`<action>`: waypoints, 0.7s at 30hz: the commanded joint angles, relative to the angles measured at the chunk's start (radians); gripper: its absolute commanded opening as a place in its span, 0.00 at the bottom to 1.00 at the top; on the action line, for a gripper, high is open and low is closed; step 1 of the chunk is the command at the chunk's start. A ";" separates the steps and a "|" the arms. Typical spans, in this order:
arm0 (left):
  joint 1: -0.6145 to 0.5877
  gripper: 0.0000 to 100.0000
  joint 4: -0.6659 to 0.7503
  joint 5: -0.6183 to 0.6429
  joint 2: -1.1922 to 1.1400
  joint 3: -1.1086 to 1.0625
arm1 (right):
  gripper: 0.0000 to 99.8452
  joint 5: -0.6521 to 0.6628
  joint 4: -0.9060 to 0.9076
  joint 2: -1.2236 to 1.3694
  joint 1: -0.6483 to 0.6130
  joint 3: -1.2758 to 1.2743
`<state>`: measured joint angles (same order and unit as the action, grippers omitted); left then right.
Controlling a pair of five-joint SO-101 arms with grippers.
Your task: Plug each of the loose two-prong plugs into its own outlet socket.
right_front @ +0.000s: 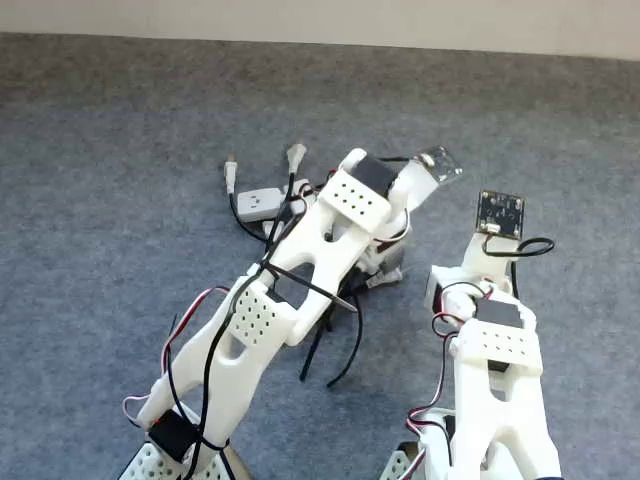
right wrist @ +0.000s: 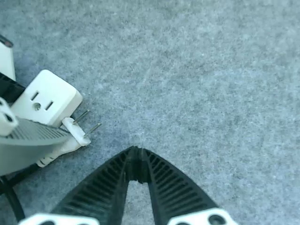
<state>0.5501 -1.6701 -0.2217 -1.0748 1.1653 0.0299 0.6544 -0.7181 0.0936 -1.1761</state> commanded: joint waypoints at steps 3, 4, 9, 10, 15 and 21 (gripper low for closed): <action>-0.027 0.02 -0.100 -0.167 0.084 0.010 | 0.01 0.000 -0.022 -0.007 -0.004 0.010; -0.036 0.02 -0.100 -0.167 0.094 -0.002 | 0.01 0.000 -0.022 -0.007 -0.005 0.010; -0.091 0.00 -0.100 -0.173 0.206 -0.013 | 0.01 0.000 -0.064 -0.001 -0.005 0.002; -0.105 0.00 -0.100 -0.173 0.249 -0.008 | 0.01 0.000 -0.077 -0.001 -0.005 -0.007; -0.173 0.00 -0.101 -0.239 0.510 -0.096 | 0.01 0.000 -0.107 -0.007 -0.005 -0.028; -0.361 0.00 -0.101 -0.364 0.860 -0.460 | 0.01 0.000 -0.107 -0.007 -0.005 -0.028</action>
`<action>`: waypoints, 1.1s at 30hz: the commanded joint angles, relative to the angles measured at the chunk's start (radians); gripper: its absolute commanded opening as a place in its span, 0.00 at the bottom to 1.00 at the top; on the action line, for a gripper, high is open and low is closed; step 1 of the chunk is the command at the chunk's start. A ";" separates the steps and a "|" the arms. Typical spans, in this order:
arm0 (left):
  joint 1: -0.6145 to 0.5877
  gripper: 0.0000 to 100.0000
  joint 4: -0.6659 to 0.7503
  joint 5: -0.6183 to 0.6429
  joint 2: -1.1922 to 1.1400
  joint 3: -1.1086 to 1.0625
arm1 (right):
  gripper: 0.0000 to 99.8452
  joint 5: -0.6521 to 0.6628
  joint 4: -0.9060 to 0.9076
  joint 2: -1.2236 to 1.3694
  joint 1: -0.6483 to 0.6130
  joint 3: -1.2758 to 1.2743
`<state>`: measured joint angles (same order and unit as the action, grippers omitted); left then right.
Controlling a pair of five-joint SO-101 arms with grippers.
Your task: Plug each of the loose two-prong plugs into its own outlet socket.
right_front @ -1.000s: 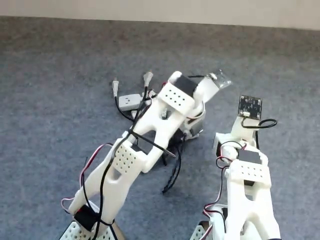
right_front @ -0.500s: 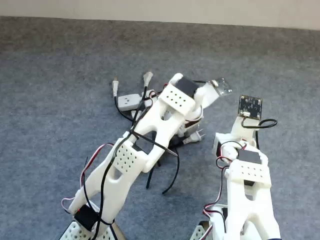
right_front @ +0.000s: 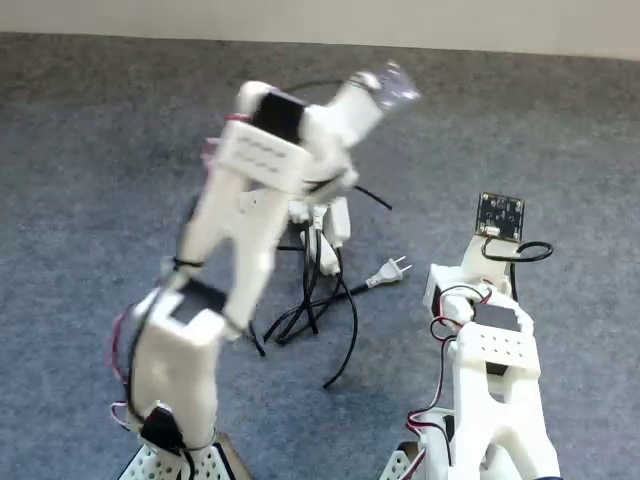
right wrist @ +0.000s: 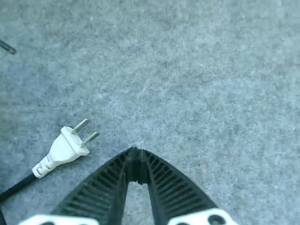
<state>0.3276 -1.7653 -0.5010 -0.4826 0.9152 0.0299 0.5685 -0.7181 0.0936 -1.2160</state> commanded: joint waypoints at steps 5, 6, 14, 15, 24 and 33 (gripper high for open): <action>-0.366 0.00 -0.005 -0.288 0.518 -0.608 | 0.01 0.000 -0.021 -0.007 -0.005 0.010; -0.410 0.00 -0.003 -0.330 0.559 -0.677 | 0.01 0.000 -0.021 -0.007 -0.005 0.010; -0.668 0.00 -0.002 -0.888 0.680 -1.201 | 0.01 0.000 -0.021 -0.007 -0.005 0.010; -0.684 0.00 -0.002 -0.959 0.680 -1.251 | 0.01 0.000 -0.021 -0.007 -0.005 0.010; -0.705 0.09 0.288 -0.982 0.679 -1.484 | 0.01 0.000 -0.021 -0.005 -0.005 0.008; -0.384 0.17 0.588 -0.631 0.680 -1.570 | 0.01 0.000 -0.021 -0.007 -0.005 0.008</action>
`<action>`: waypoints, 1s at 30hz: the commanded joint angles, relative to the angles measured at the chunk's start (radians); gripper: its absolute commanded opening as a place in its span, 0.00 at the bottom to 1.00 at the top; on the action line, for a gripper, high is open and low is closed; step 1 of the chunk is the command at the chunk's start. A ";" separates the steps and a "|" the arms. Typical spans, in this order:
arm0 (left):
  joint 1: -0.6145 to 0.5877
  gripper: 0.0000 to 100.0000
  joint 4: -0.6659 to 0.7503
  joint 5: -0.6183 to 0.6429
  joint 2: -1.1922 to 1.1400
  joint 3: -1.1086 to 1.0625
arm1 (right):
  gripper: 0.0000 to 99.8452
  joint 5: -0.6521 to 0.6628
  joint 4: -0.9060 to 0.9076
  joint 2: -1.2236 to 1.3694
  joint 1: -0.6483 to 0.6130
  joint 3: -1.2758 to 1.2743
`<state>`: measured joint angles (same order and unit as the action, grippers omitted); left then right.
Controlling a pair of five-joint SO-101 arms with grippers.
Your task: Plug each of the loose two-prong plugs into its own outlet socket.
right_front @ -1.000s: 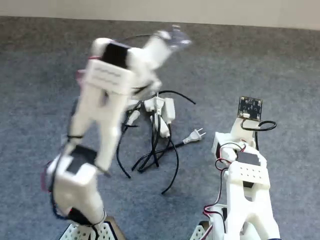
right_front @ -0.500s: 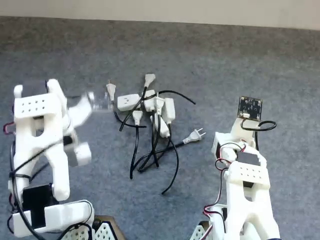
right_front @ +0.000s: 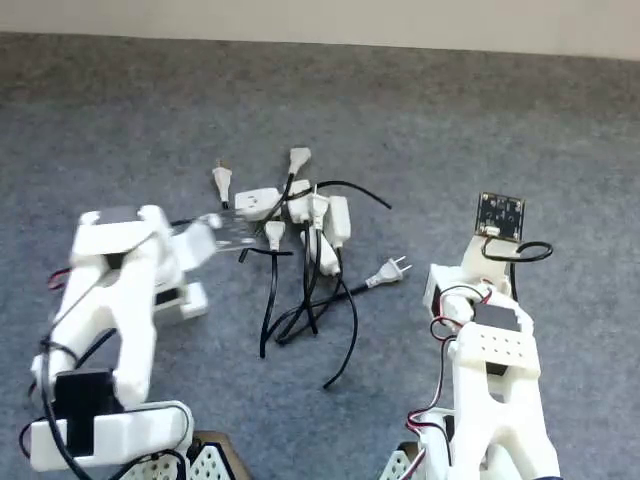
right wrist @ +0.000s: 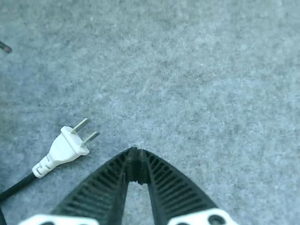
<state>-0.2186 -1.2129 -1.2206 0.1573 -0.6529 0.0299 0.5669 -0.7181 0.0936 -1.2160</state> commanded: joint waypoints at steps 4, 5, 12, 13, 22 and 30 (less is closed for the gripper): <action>0.232 0.17 0.035 0.107 0.042 -0.002 | 0.01 0.000 -0.019 -0.007 -0.005 0.008; 0.239 0.17 0.035 0.106 0.045 -0.004 | 0.01 0.000 -0.019 -0.007 -0.005 0.008; 0.240 0.17 -0.143 0.103 0.050 0.051 | 0.01 0.000 -0.019 -0.007 -0.005 0.008; 0.239 0.17 -0.166 0.103 0.051 0.064 | 0.01 0.000 -0.019 -0.007 -0.005 0.008; 0.257 0.17 -0.265 0.109 0.047 0.101 | 0.01 0.000 -0.019 -0.007 -0.005 0.008; 0.292 0.17 -0.264 0.112 0.050 0.108 | 0.01 0.000 -0.019 -0.007 -0.005 0.008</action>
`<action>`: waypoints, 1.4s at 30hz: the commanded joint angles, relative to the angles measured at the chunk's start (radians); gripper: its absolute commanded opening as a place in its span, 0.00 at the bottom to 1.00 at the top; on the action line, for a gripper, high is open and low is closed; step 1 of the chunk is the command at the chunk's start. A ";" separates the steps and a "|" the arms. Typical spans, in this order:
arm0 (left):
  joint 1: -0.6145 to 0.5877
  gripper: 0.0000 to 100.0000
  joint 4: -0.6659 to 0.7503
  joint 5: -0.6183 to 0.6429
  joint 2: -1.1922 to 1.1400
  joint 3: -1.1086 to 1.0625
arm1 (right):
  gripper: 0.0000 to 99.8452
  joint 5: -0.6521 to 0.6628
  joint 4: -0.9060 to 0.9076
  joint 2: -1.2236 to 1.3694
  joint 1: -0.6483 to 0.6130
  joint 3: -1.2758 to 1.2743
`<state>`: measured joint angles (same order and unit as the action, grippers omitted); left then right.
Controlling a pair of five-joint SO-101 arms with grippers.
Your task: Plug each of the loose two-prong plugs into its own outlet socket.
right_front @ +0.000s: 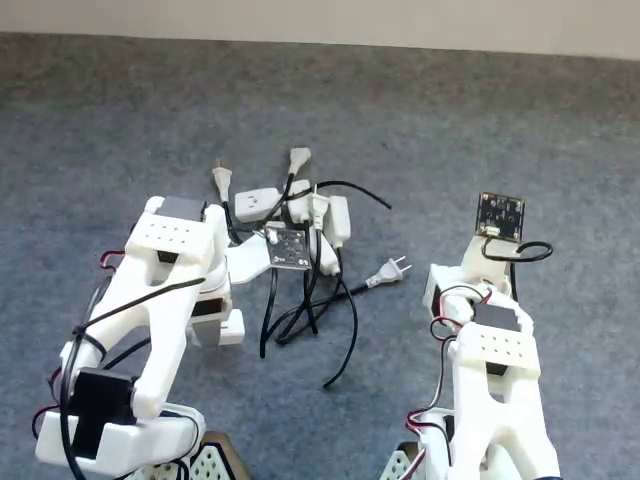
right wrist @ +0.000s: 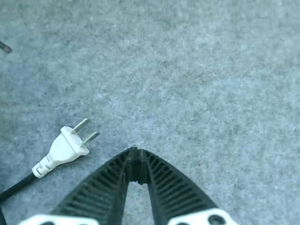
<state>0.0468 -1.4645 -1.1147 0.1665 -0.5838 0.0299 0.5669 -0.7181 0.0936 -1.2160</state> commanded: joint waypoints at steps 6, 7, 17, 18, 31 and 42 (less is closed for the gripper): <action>0.042 0.16 -0.009 0.058 0.031 0.039 | 0.01 0.000 -0.019 -0.007 -0.005 0.008; 0.042 0.16 0.000 0.046 0.031 0.036 | 0.01 0.000 -0.019 -0.007 -0.005 0.008; 0.033 0.32 0.054 0.040 0.031 0.033 | 0.01 0.000 -0.019 -0.007 -0.005 0.008; 0.033 0.34 0.054 0.040 0.031 0.033 | 0.01 0.000 -0.019 -0.007 -0.005 0.008; -0.120 0.34 0.342 0.097 0.028 0.031 | 0.01 0.000 -0.019 -0.007 -0.005 0.008; -0.124 0.34 0.453 0.095 -0.101 -0.042 | 0.01 0.000 -0.019 -0.007 -0.005 0.008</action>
<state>-0.0790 -1.0825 -1.0257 0.1358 -0.6099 0.0299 0.5669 -0.7181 0.0936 -1.2160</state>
